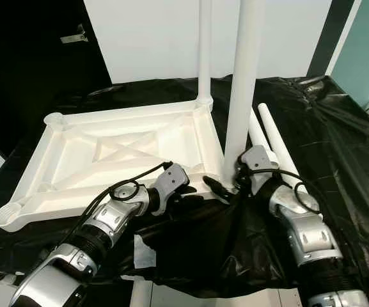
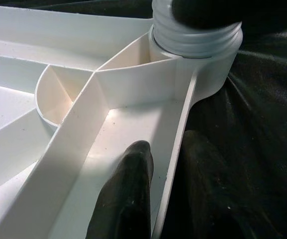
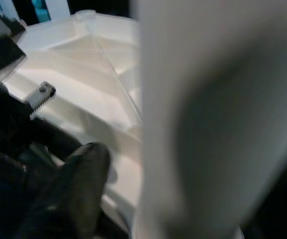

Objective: Building children table

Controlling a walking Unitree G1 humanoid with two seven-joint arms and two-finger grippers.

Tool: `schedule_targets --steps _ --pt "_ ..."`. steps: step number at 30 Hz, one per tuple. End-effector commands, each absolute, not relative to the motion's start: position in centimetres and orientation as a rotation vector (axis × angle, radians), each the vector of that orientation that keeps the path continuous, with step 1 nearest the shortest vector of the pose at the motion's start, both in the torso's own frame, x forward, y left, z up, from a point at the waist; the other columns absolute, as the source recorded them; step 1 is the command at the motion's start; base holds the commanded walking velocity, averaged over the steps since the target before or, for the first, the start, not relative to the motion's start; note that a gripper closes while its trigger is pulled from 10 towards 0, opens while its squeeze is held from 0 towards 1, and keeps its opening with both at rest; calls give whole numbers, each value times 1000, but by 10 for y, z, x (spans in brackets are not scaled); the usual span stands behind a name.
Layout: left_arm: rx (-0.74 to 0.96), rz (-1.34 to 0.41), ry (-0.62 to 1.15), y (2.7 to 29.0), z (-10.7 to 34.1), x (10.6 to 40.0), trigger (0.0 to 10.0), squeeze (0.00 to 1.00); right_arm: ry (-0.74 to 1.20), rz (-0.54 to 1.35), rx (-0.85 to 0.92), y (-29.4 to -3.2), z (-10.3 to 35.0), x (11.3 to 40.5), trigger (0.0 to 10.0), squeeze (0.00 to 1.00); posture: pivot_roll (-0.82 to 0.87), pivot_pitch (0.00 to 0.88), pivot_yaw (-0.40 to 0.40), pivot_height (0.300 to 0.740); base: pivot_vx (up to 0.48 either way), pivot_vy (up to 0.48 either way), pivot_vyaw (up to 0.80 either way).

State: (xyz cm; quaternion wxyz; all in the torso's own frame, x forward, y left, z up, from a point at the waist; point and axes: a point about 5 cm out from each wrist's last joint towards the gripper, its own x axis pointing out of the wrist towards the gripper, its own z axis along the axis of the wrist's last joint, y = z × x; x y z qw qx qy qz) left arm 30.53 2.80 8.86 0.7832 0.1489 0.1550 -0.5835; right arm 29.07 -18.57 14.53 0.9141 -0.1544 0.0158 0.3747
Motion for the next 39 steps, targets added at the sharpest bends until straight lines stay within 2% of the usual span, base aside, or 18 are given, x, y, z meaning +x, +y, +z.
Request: schedule_targets --steps 1,14,17,18,20,21,22,24,25,27,28,29,31,32,36,37,38,39 --pt "312 -1323 534 35 50 283 10000 0 77 843 -312 -182 139 289 0 0 -109 2 45 740 0 0 0" --pt "317 -1320 538 37 49 283 10000 0 131 878 -271 -190 139 294 0 0 -107 0 49 740 0 0 0" --pt "320 -1322 540 37 48 284 10000 0 135 856 -230 -188 134 293 0 0 -109 0 50 740 0 0 0" --pt "323 -1326 540 37 48 284 10000 0 120 836 -188 -178 129 290 0 0 -112 0 51 740 0 0 0" --pt "329 -1333 539 36 48 283 10000 0 52 748 -125 -153 120 284 0 0 -114 0 50 740 0 0 0" --pt "330 -1334 537 35 49 284 10000 0 15 630 -96 -143 116 282 0 0 -110 0 47 740 0 0 0" --pt "330 -1334 537 35 49 284 10000 0 15 630 -96 -143 116 282 0 0 -110 0 47 740 0 0 0" --pt "329 -1333 532 34 50 285 10000 0 0 447 -56 -134 109 280 0 0 -108 0 46 740 0 0 0" --pt "329 -1333 532 34 50 285 10000 0 0 447 -56 -134 109 280 0 0 -108 0 46 740 0 0 0" --pt "329 -1331 530 34 51 285 10000 0 -2 293 -14 -125 102 276 0 0 -106 0 47 740 0 0 0" --pt "329 -1331 530 34 51 285 10000 0 -2 293 -14 -125 102 276 0 0 -106 0 47 740 0 0 0" --pt "329 -1330 532 36 50 285 10000 0 -11 182 8 -123 101 277 0 0 -106 0 47 740 0 0 0" --pt "329 -1330 533 37 50 284 10000 0 -12 162 12 -123 102 278 0 0 -106 0 47 740 0 0 0" --pt "337 -1328 543 38 47 283 10000 0 -3 69 21 -124 100 282 0 0 -108 0 52 740 0 0 0" --pt "331 -1337 542 35 47 282 10000 0 2 25 6 -127 100 283 0 0 -105 0 44 740 0 0 0" --pt "327 -1339 537 33 47 281 10000 0 11 27 -12 -127 98 282 2314 0 -103 0 42 740 0 0 0" --pt "327 -1339 537 33 47 281 10000 0 11 27 -12 -127 98 282 2314 0 -103 0 42 740 0 0 0" --pt "322 -1337 534 32 48 281 10000 0 13 31 -30 -127 97 282 8039 0 -103 0 42 740 0 0 0"
